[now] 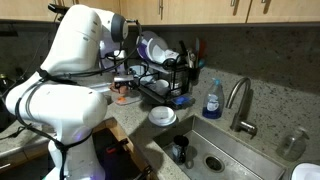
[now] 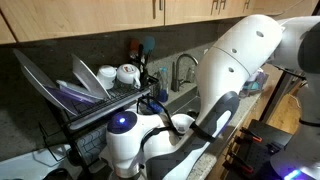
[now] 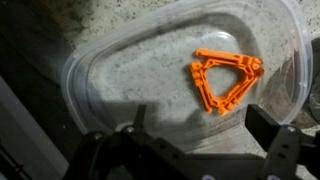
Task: Remove the orange object from the clear bowl
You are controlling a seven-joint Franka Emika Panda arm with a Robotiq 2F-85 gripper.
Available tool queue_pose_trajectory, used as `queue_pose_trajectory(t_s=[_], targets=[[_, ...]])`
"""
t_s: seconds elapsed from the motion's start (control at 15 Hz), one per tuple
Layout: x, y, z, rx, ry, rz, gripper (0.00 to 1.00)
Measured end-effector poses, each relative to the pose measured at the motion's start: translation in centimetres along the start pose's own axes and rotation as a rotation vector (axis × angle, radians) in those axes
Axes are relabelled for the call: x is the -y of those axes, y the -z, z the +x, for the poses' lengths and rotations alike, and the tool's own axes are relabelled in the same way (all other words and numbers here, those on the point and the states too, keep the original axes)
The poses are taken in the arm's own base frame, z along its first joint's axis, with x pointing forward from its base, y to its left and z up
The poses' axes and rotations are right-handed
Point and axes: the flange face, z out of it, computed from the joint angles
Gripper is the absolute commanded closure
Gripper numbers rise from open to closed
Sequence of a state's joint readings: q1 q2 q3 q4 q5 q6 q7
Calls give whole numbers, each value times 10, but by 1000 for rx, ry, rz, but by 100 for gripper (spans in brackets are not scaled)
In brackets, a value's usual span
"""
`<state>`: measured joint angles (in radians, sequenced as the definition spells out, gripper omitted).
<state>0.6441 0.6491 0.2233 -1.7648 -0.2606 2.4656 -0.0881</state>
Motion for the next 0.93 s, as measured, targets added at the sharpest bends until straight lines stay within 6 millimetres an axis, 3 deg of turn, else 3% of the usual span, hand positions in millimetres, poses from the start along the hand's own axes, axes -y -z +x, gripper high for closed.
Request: queue_pose_trajectory(t_s=[0.4,0.73,0.87,0.93], targets=[[-14,-30,-14,57,-37,28,0],[-4,-49,-17,81,-29,51,0],[4,-54,-17,88,-19,58,26],[7,-56,-17,91,-14,59,35]])
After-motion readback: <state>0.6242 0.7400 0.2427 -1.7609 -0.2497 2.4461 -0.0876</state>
